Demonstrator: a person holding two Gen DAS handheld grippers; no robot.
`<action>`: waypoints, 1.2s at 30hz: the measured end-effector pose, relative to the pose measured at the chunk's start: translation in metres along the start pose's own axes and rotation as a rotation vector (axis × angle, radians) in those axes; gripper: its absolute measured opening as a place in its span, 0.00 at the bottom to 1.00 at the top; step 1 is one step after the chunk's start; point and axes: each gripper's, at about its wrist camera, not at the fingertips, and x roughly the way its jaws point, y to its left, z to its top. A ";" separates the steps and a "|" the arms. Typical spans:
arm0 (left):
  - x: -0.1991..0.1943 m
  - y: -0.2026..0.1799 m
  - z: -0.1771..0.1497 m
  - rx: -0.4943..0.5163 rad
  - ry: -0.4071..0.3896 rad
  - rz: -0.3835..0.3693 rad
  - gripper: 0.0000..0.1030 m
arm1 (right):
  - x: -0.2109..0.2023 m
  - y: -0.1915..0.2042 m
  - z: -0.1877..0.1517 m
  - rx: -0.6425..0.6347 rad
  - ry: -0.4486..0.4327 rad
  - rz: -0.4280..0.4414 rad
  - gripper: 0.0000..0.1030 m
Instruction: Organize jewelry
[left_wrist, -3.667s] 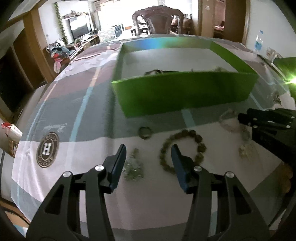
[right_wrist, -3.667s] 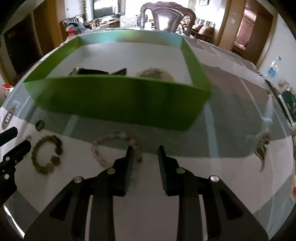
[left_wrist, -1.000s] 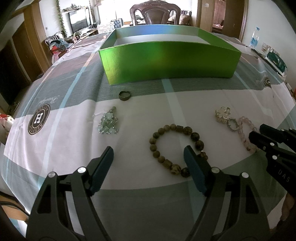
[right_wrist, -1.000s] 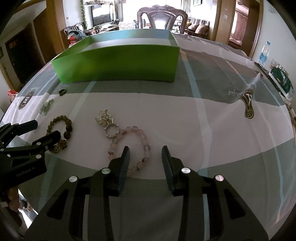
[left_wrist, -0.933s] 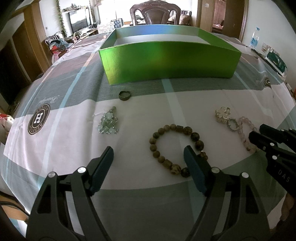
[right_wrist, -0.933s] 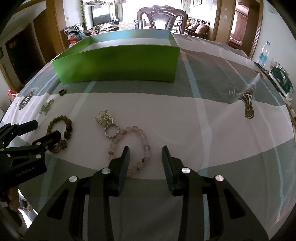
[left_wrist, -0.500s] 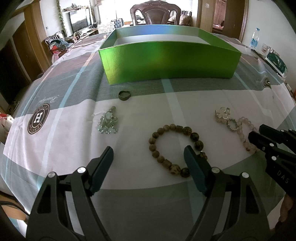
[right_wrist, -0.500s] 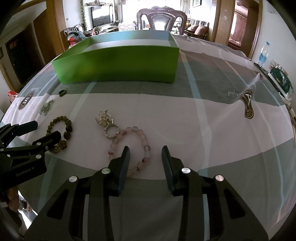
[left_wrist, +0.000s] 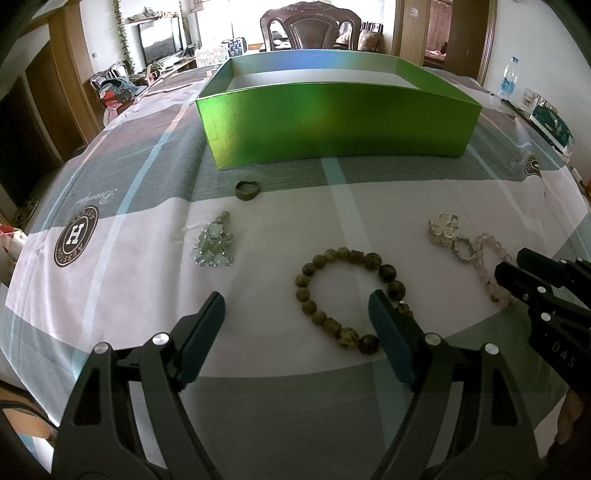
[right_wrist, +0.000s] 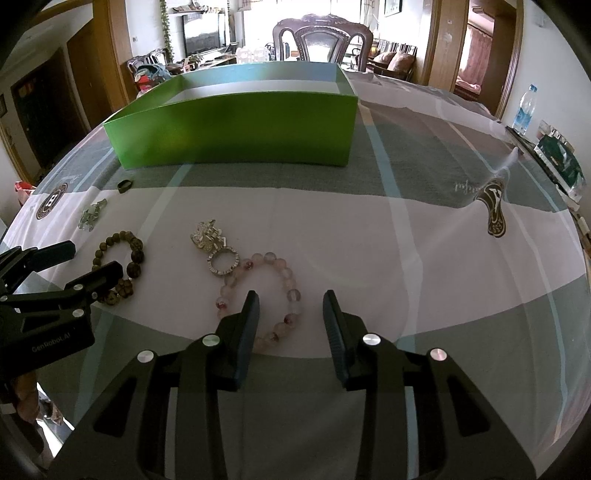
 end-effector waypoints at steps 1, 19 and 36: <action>0.000 0.001 0.000 0.000 0.000 0.001 0.77 | 0.000 0.000 0.000 0.000 0.000 0.000 0.35; 0.000 0.001 -0.001 0.000 -0.001 0.001 0.77 | 0.000 0.001 0.000 -0.001 -0.001 -0.001 0.35; -0.002 -0.007 0.000 0.023 -0.013 -0.028 0.62 | -0.001 0.001 0.001 -0.004 -0.004 0.000 0.35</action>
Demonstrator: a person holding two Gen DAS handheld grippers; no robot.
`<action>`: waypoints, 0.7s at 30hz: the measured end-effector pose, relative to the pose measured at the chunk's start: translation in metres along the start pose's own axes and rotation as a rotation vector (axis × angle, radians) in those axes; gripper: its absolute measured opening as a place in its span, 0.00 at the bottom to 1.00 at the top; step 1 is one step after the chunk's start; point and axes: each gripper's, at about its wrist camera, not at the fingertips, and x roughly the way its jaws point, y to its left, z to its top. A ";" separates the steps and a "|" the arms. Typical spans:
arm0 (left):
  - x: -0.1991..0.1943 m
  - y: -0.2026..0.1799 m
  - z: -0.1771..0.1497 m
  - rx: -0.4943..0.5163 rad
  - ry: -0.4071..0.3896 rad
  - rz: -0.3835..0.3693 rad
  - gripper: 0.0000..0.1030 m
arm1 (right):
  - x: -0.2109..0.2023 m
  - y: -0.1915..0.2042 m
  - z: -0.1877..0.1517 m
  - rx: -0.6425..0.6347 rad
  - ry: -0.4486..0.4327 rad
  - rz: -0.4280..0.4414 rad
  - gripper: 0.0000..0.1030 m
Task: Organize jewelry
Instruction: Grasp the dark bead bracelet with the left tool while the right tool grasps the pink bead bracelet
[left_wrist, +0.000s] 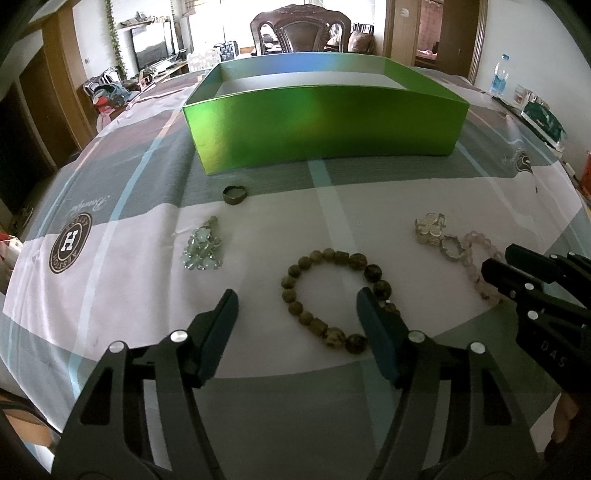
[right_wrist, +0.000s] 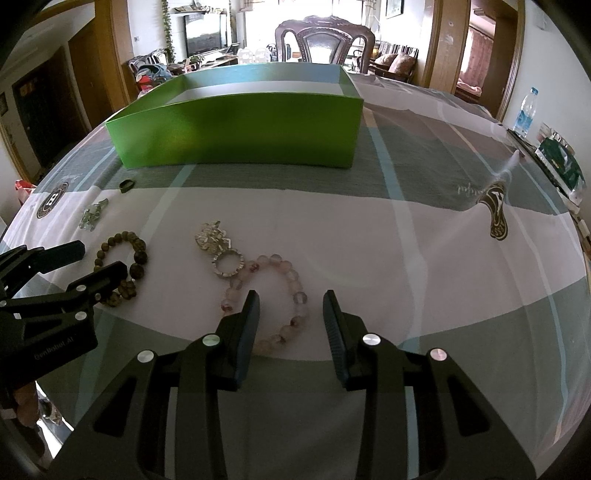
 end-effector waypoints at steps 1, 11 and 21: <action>0.000 0.001 0.000 0.001 0.000 -0.011 0.59 | 0.000 0.000 0.000 0.000 0.000 0.000 0.35; -0.003 -0.008 0.005 0.027 0.013 -0.063 0.08 | -0.002 0.003 0.005 -0.011 0.006 0.025 0.08; -0.039 0.013 0.035 -0.002 -0.082 -0.080 0.08 | -0.041 -0.007 0.043 -0.030 -0.138 -0.025 0.08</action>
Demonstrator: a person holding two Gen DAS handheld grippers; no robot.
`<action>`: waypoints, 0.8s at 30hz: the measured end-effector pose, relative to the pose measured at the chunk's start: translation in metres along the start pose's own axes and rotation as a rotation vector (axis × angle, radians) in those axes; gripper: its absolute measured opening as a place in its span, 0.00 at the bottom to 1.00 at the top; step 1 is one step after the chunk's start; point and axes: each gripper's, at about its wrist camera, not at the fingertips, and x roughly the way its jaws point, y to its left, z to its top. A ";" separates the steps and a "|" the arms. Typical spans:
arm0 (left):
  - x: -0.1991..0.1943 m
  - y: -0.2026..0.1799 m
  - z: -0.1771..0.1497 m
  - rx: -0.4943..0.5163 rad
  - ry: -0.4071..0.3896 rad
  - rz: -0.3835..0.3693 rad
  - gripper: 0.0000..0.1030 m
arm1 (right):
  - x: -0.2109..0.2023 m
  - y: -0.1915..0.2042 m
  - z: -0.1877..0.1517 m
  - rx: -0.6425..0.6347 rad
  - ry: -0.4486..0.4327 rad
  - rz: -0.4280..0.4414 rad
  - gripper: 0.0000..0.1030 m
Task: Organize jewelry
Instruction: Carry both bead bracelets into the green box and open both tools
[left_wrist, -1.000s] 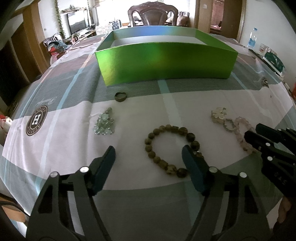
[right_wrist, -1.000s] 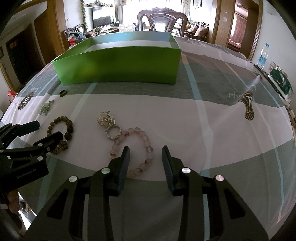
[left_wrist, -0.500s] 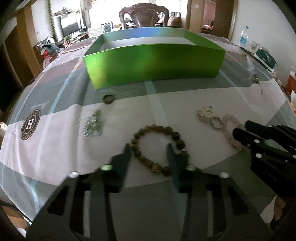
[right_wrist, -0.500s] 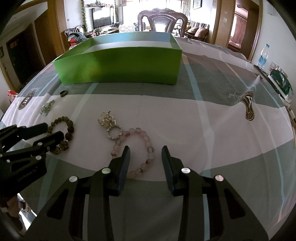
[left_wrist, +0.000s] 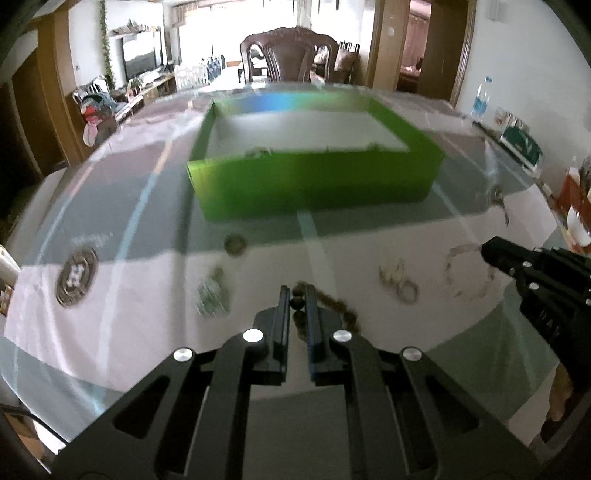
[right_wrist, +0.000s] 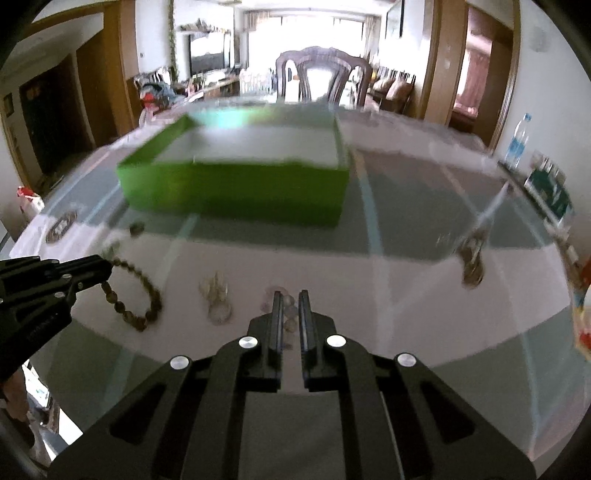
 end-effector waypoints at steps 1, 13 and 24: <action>-0.003 0.001 0.005 -0.001 -0.009 -0.005 0.08 | -0.004 0.000 0.005 -0.003 -0.017 -0.006 0.08; -0.035 0.017 0.110 -0.003 -0.161 0.074 0.08 | 0.000 0.011 0.112 -0.045 -0.215 0.053 0.08; 0.030 0.040 0.159 -0.045 -0.107 0.132 0.08 | 0.090 0.020 0.155 -0.009 -0.088 0.065 0.08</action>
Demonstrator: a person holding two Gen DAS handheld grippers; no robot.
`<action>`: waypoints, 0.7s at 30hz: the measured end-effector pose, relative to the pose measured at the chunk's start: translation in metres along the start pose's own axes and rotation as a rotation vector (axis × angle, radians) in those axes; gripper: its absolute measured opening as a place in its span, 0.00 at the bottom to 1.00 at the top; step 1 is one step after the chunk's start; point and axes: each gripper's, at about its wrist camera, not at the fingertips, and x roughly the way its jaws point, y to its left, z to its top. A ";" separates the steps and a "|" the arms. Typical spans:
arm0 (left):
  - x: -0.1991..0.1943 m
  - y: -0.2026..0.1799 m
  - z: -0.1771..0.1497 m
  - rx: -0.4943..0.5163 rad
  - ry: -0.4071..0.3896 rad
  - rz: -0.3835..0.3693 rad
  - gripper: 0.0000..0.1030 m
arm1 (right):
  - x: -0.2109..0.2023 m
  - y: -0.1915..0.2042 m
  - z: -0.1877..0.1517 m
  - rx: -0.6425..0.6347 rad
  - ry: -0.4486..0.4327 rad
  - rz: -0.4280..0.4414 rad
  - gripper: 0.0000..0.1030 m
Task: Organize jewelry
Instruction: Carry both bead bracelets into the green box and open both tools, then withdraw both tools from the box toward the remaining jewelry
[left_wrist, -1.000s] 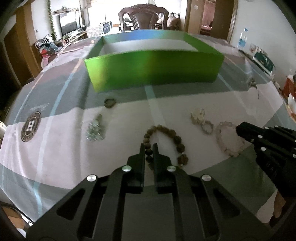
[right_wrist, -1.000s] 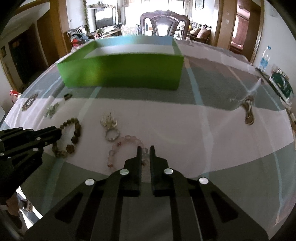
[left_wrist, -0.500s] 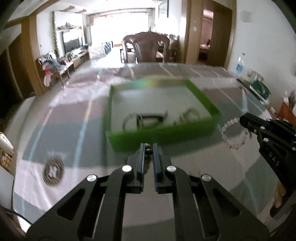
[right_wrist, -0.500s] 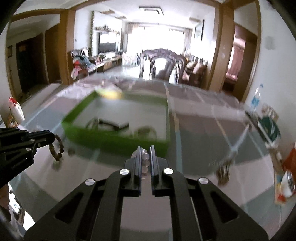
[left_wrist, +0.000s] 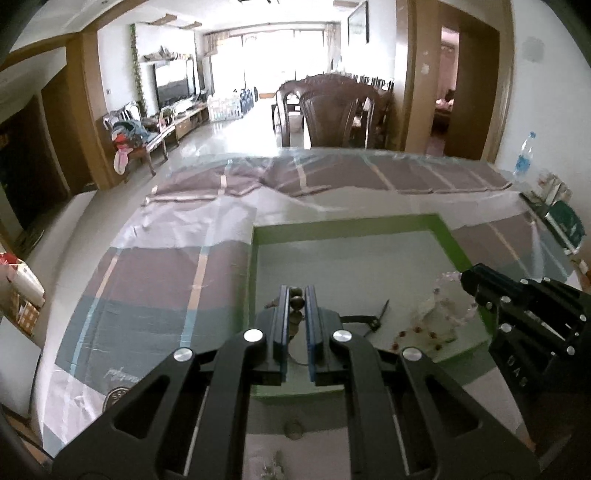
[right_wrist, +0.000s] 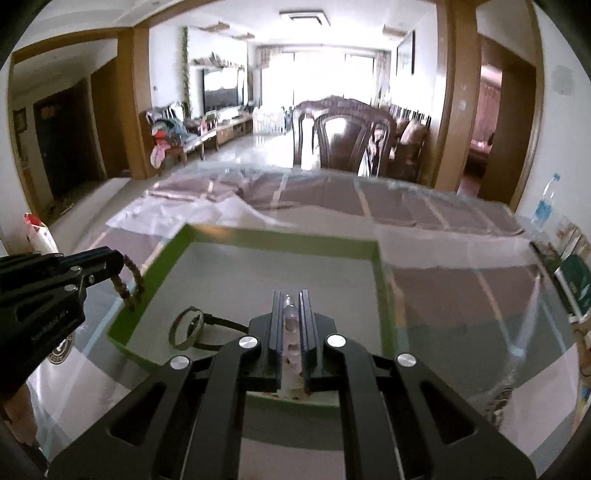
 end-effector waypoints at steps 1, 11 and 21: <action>0.008 0.000 -0.001 0.000 0.017 0.001 0.08 | 0.008 0.000 -0.002 0.000 0.018 -0.006 0.08; -0.009 0.017 -0.042 0.007 0.025 0.024 0.30 | -0.025 -0.008 -0.044 0.004 0.058 0.008 0.32; -0.010 0.037 -0.130 -0.060 0.164 0.014 0.38 | -0.043 -0.015 -0.130 0.026 0.214 0.036 0.32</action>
